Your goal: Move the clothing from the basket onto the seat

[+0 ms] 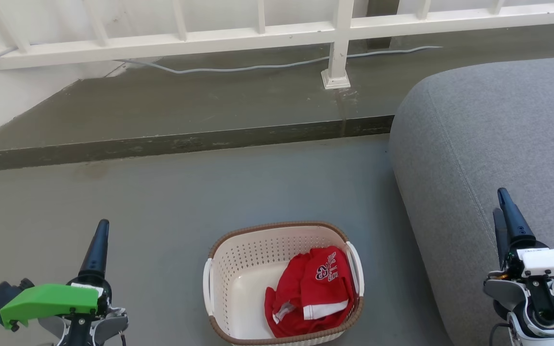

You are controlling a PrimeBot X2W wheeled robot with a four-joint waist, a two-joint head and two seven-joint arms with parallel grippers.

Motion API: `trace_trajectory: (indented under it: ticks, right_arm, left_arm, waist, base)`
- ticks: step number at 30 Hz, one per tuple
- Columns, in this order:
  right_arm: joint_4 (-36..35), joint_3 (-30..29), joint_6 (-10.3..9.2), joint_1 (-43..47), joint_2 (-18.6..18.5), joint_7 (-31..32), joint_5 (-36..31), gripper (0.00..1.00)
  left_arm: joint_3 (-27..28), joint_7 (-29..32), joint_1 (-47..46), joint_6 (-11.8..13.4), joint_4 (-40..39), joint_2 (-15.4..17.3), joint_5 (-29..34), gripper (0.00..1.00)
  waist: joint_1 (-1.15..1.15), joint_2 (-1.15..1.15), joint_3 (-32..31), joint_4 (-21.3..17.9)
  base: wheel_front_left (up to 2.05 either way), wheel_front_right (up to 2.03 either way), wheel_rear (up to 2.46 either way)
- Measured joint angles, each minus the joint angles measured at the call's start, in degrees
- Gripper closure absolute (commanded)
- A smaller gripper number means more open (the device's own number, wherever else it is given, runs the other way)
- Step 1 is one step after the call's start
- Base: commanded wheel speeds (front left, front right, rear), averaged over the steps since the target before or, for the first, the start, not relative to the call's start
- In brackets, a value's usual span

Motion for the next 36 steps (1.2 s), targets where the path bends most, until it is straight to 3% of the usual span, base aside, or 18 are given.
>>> trace_trajectory:
  ticks: [14,36]
  right_arm:
    - [-0.8,3.4,-0.03,-1.3,-3.0,-3.0,-12.8,0.00]
    - [-2.2,11.4,-3.08,-3.7,-6.2,-7.0,-35.1,0.00]
  left_arm:
    - [-4.2,-2.6,-1.9,0.0,-0.4,2.3,12.9,0.00]
    - [-10.9,-6.7,-4.4,5.0,-1.9,4.5,34.7,0.00]
  waist:
    - [0.00,0.00,-0.2,0.3]
    - [0.00,0.00,-0.5,0.6]
  base:
    - [0.00,0.00,0.00]
    - [0.00,0.00,0.00]
